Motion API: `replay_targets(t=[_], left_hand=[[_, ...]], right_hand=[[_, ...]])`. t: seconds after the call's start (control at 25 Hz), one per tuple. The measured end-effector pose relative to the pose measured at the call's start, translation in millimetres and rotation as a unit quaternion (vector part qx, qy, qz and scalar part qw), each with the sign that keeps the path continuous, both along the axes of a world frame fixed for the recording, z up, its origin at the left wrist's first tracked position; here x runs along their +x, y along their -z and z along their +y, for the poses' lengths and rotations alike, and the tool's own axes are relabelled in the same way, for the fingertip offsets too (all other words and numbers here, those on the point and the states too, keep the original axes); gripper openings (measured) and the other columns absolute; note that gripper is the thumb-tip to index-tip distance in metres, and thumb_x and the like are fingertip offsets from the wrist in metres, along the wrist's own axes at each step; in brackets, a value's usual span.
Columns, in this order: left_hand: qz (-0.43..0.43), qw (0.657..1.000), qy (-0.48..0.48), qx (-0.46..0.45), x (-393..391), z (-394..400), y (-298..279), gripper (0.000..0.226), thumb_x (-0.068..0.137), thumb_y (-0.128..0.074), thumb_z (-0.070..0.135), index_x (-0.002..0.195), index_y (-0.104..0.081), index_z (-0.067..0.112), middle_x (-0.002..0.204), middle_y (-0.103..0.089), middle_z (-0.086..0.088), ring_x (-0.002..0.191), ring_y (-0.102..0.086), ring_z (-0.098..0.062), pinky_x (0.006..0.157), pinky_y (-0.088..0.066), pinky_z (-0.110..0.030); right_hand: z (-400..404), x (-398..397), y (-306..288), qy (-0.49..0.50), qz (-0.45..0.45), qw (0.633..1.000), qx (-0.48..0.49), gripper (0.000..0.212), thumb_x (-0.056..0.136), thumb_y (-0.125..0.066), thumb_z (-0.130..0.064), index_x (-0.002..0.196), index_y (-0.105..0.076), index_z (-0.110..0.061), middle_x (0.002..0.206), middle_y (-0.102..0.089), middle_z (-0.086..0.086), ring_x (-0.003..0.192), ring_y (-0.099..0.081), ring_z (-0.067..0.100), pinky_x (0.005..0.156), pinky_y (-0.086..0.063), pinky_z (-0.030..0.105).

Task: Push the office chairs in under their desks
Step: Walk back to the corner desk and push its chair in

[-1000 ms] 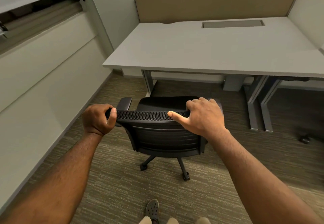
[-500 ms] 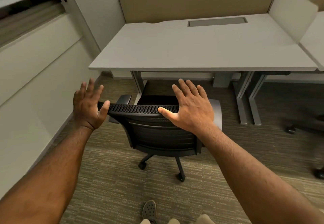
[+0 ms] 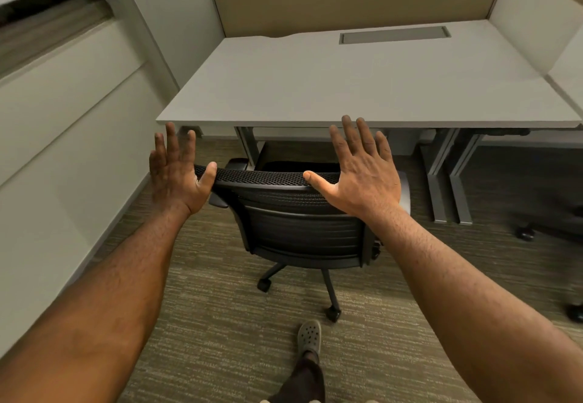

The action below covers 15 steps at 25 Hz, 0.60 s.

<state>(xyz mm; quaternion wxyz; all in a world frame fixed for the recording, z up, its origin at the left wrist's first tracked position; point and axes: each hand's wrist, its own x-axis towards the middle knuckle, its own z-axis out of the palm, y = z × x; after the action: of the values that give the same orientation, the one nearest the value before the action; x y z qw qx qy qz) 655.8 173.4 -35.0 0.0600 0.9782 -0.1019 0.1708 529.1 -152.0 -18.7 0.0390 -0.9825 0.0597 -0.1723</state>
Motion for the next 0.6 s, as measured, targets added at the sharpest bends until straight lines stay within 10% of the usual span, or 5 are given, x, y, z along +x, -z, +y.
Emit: replay_targets(t=[0.6], left_hand=[[0.086,0.996,0.039,0.001,119,-87,2,0.077,0.095,-0.023,0.064,0.155,-0.027,0.016,0.165,0.013,-0.001,0.15,0.014,-0.024,0.12,0.003,-0.047]], right_hand=[[-89,103,-3,0.03,0.028,0.999,-0.006,0.1,0.08,-0.002,-0.09,0.159,-0.001,-0.028,0.167,0.005,-0.003,0.151,0.013,0.014,0.122,0.009,0.041]])
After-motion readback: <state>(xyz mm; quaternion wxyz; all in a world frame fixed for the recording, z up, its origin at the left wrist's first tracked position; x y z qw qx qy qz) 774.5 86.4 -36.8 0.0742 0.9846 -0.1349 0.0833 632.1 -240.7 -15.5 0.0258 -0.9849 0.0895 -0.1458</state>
